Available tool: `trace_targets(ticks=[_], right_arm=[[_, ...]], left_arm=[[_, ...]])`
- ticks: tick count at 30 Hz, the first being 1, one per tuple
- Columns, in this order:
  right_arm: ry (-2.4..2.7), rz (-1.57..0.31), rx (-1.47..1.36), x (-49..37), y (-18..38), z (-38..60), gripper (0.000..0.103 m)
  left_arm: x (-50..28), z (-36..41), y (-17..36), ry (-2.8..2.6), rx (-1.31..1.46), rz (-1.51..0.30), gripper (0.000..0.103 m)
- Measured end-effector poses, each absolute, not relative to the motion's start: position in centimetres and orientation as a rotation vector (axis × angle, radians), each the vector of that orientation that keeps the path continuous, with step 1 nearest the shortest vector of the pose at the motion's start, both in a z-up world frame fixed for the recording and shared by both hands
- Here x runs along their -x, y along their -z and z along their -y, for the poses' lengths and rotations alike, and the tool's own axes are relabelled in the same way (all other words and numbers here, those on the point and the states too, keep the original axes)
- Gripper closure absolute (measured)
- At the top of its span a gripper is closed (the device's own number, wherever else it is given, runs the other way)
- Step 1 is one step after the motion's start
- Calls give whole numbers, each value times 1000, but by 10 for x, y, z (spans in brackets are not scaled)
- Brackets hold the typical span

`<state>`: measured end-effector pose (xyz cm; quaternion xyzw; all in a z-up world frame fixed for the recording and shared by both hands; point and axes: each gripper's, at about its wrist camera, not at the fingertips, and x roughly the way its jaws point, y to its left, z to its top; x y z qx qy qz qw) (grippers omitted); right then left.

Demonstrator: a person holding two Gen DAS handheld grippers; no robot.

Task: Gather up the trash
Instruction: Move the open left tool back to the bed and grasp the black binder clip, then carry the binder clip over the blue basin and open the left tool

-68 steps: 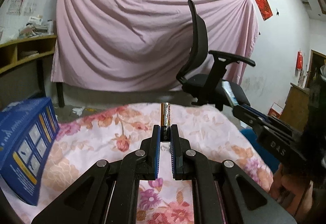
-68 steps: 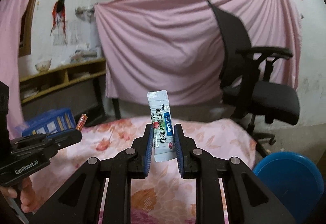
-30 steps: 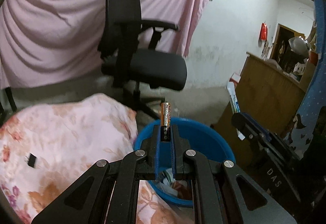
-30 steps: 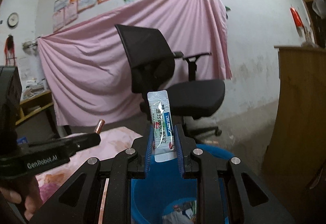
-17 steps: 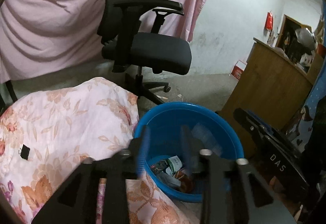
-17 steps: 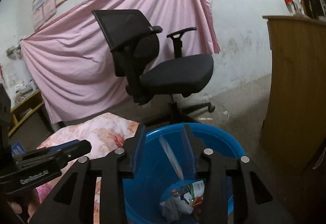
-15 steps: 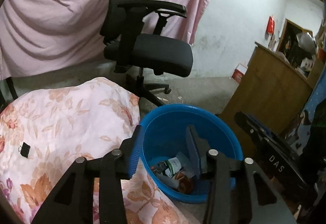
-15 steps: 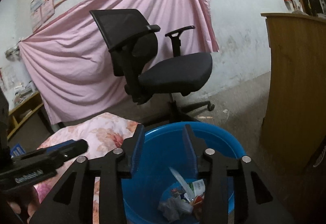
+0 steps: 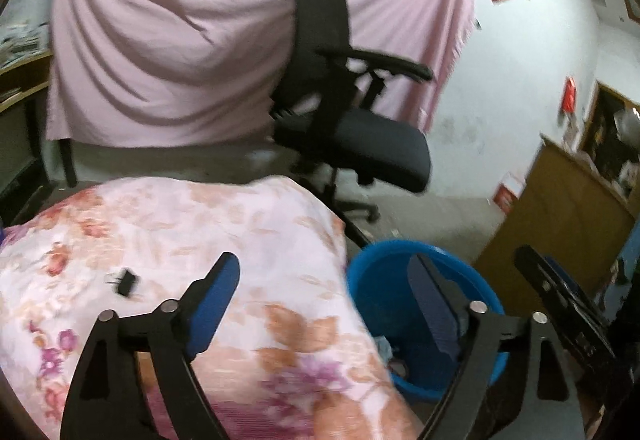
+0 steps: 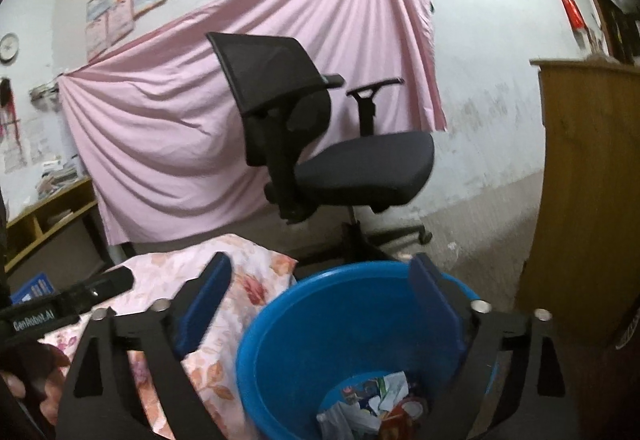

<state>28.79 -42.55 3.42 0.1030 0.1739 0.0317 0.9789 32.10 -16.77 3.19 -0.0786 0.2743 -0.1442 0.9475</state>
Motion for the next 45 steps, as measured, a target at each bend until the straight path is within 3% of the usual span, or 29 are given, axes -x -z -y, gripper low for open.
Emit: trace_targets(ticks=[3,9,15,19,29,37,39,40,45], right_arm=[[-63,-291,-182,-281,-40,412,0],[-73,-208,-123,-273,-48,381,0],[-95,-233,-89,-280,-44,359,0],[-133,-316,-70,-293,-40,341,0],[-248,-446,69,-308,-20,283,0],[-257,-492,108,-311,-10,277,0],[-253,-500,103,-313,-8,279,0],[-252,-503,98,-313,-8,280,0],[-226,-507,66,-312,-9,295,0]], left_arm=[[-312,143,-35,222,189,-500,4],[-300,95,-32,116,169,-445,3],[-312,59,-5,45,175,-577,4],[-322,40,8,51,268,-667,16],[-352,43,26,116,182,-819,59],[-379,49,36,110,122,-883,61],[-381,52,38,97,99,-884,77],[-380,54,38,107,92,-886,90],[-376,64,37,149,78,-865,90]])
